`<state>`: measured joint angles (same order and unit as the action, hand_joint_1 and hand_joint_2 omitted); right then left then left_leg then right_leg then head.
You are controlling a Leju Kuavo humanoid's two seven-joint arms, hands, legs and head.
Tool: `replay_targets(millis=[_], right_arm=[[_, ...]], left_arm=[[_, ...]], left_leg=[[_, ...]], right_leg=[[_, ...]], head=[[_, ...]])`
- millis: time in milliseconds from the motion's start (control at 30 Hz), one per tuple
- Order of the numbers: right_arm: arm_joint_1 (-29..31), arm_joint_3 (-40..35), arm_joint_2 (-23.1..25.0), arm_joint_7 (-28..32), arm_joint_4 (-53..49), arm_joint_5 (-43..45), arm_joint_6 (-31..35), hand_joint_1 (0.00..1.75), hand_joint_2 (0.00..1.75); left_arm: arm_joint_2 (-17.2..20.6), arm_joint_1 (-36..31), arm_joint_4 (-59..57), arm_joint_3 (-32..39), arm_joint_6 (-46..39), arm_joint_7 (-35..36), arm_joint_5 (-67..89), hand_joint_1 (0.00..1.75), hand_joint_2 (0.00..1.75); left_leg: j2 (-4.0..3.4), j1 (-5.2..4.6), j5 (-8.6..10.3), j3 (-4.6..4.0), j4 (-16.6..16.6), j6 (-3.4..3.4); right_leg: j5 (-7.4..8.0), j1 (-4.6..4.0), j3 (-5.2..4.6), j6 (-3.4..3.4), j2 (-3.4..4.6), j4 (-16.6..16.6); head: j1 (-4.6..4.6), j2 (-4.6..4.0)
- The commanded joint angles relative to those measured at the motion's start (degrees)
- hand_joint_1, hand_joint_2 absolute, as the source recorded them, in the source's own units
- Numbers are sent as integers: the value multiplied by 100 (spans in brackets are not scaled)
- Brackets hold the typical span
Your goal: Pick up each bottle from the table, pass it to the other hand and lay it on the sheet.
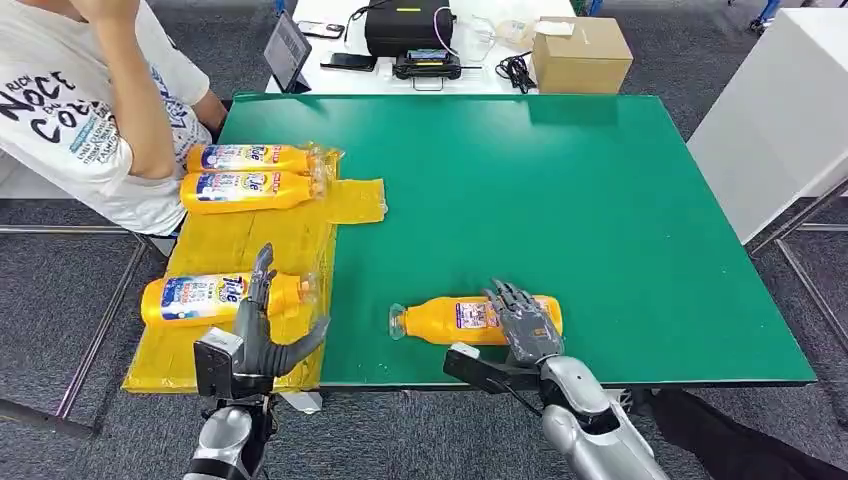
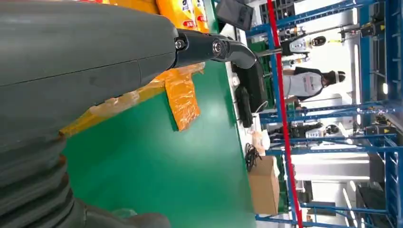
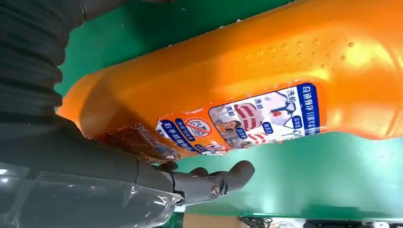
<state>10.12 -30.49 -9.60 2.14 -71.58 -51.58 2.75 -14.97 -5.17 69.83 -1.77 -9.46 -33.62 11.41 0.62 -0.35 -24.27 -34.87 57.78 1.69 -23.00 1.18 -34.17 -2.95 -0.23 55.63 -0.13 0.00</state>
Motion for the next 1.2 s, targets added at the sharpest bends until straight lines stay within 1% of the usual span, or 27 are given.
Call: replay_targets(millis=[33, 67, 100, 133, 167, 367, 433, 533, 600, 633, 733, 867, 1133, 1200], right_arm=[[-72, 123, 96, -99, 314, -60, -27, 0, 175], [-105, 181, 140, -93, 313, -40, -13, 58, 175], [-117, 177, 143, -93, 318, -40, -14, 145, 175], [-111, 173, 142, -97, 352, -47, -30, 164, 175], [-93, 139, 116, -111, 413, -63, -81, 173, 175], [-65, 107, -17, -94, 622, 36, -275, 175, 175], [-149, 93, -16, -209, 534, -90, -177, 175, 175], [-182, 81, -19, -232, 483, -110, -187, 175, 175], [-182, 81, -19, -232, 483, -110, -187, 175, 175], [-182, 81, -19, -232, 483, -110, -187, 175, 175], [-171, 31, -79, -261, 435, -117, -328, 175, 175], [-165, 12, -111, -194, 551, -1, -436, 175, 175], [-171, 13, -119, -190, 559, 4, -438, 175, 175], [-189, 19, -112, -112, 530, 114, -450, 175, 175]], left_arm=[[54, -152, -372, -18, -4, 33, -10, 0, 175], [47, -159, -368, -14, -3, 29, -7, 0, 175], [44, -163, -368, -16, -2, 29, -7, 0, 175], [42, -175, -387, -20, 1, 29, -2, 0, 175], [40, -189, -421, -26, 17, 33, -5, 0, 175], [56, -223, -528, -41, 25, 30, -5, 0, 175], [45, -180, -466, 0, -4, 34, -44, 0, 175], [59, -156, -419, 2, 5, 34, -44, 0, 175], [59, -156, -419, 2, 5, 34, -44, 0, 175], [59, -156, -419, 2, 5, 34, -44, 0, 175], [70, -179, -399, 17, 14, 34, -46, 0, 175], [78, -214, -464, -1, 36, 41, -32, 0, 175], [75, -216, -469, -4, 36, 41, -31, 0, 175], [73, -235, -497, 1, 36, 40, -37, 0, 175]], left_leg=[[0, 7, -9, 25, -3, -11], [2, 6, -5, 20, -6, -9], [2, 10, -10, 28, -3, -13], [4, 5, -5, 20, -6, -10], [3, 11, -11, 28, -2, -14], [5, 11, -9, 32, -5, -13], [8, 4, -2, 20, -6, -6], [9, 11, -7, 40, -8, -13], [9, 5, -3, 29, -6, -7], [8, 9, -6, 39, -7, -11], [9, 8, -5, 37, -5, -10], [12, 11, -6, 43, -6, -11], [11, 6, -3, 45, -7, -8], [12, 7, -3, 48, -7, -8]], right_leg=[[-8, -8, 29, 13, -3, -7], [-5, -6, 22, 11, -4, -7], [-10, -11, 32, 16, -5, -8], [-7, -6, 23, 12, -6, -7], [-11, -12, 33, 17, -6, -6], [-9, -12, 37, 16, -9, -11], [-4, -5, 21, 8, -11, -8], [-9, -13, 43, 16, -13, -15], [-5, -6, 31, 9, -11, -10], [-8, -10, 42, 14, -12, -13], [-7, -9, 40, 13, -12, -11], [-8, -12, 49, 15, -15, -15], [-5, -7, 46, 10, -14, -14], [-6, -8, 50, 11, -15, -14]], head=[[0, 0], [0, 0], [0, 0], [0, 0], [0, 0], [0, 0], [0, 0], [0, 0], [0, 0], [0, 0], [0, 0], [0, 0], [0, 0], [0, 0]])
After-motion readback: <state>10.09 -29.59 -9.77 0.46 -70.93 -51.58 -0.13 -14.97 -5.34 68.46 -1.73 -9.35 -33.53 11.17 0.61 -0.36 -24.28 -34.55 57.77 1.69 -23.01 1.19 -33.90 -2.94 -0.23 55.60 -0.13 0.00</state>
